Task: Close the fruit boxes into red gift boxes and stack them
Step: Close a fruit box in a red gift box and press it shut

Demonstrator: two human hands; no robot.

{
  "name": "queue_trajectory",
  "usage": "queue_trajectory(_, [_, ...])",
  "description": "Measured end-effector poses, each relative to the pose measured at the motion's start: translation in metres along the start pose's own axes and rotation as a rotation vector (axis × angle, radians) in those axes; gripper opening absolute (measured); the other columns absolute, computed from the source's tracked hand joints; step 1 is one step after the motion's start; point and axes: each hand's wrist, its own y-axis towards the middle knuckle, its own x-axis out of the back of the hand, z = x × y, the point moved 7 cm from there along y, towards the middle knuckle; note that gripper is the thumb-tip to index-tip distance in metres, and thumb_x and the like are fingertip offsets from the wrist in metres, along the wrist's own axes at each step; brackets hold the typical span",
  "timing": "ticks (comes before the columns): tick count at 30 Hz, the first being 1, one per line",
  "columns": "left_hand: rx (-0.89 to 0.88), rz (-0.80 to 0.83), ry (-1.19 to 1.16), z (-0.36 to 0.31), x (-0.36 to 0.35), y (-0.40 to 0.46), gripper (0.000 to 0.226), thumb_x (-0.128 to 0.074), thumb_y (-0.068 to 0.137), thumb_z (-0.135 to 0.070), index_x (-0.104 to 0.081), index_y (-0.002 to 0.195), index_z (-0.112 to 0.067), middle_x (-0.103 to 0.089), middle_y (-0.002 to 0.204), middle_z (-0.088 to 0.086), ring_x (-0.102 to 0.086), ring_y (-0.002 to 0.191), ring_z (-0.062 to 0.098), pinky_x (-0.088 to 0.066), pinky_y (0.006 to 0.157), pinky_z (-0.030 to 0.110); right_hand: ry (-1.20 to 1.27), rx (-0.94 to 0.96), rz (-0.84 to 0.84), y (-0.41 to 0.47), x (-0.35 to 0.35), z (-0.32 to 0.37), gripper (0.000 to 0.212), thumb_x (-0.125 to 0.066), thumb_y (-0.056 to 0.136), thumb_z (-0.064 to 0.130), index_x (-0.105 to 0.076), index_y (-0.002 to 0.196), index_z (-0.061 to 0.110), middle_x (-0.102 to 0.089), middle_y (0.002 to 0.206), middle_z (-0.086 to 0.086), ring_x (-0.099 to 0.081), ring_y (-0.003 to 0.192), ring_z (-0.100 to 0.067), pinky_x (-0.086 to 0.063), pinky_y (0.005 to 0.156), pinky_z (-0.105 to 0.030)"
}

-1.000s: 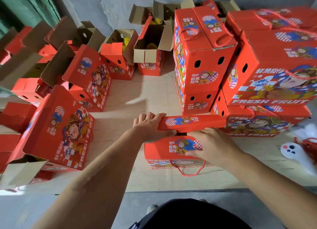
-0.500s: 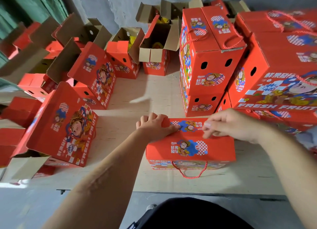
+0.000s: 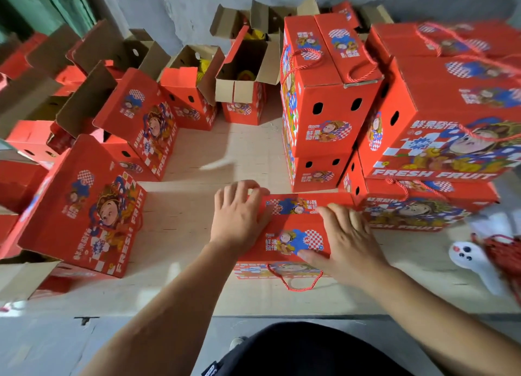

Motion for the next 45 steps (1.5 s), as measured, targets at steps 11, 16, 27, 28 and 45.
queue_trajectory(11, [-0.226,0.174,0.12,-0.032,0.005,-0.042,0.097,-0.059,0.058,-0.096,-0.063,0.122,-0.022,-0.058,0.11,0.0,-0.051,0.09,0.026,-0.047,0.08,0.044,-0.011,0.074,-0.237,-0.005,0.004,0.002,0.077,-0.054,0.079,0.085,-0.065,0.114,0.017,-0.054,0.102,-0.002,-0.049,0.091,-0.032,-0.044,0.082,-0.047])
queue_trajectory(16, [-0.202,0.081,0.149,-0.036,0.004,-0.041,0.093,-0.05,0.067,-0.099,-0.055,0.104,-0.014,-0.053,0.095,0.004,-0.047,0.08,0.027,-0.044,0.076,0.043,-0.086,0.026,-0.16,0.001,0.002,0.008,0.073,-0.048,0.083,0.08,-0.06,0.112,0.014,-0.05,0.108,-0.007,-0.049,0.095,-0.034,-0.042,0.086,-0.048])
queue_trajectory(27, [-0.175,0.405,0.148,-0.027,-0.03,-0.042,0.125,-0.03,0.073,-0.102,-0.001,0.167,-0.026,0.001,0.175,0.002,0.004,0.161,0.023,0.003,0.13,0.048,0.007,0.005,0.277,0.021,-0.026,-0.003,0.1,-0.014,0.081,0.093,0.018,0.16,0.04,0.022,0.171,-0.002,0.017,0.158,-0.025,0.001,0.126,-0.049])
queue_trajectory(28, [-0.18,0.418,0.151,-0.025,-0.031,-0.042,0.125,-0.029,0.073,-0.102,0.002,0.167,-0.026,0.004,0.175,0.001,0.008,0.161,0.022,0.003,0.13,0.049,0.02,0.012,0.249,0.025,-0.023,-0.005,0.099,-0.015,0.081,0.093,0.012,0.161,0.04,0.016,0.172,-0.001,0.012,0.158,-0.024,-0.003,0.127,-0.05])
queue_trajectory(45, [0.554,0.485,-0.564,0.053,-0.037,-0.054,0.093,-0.049,0.101,-0.058,0.004,0.167,-0.018,-0.018,0.172,0.015,-0.024,0.155,0.032,-0.023,0.125,0.047,0.676,-0.464,0.201,-0.006,-0.037,-0.004,0.057,-0.068,0.081,0.071,-0.051,0.115,0.029,-0.062,0.121,-0.006,-0.064,0.106,-0.029,-0.053,0.088,-0.044])
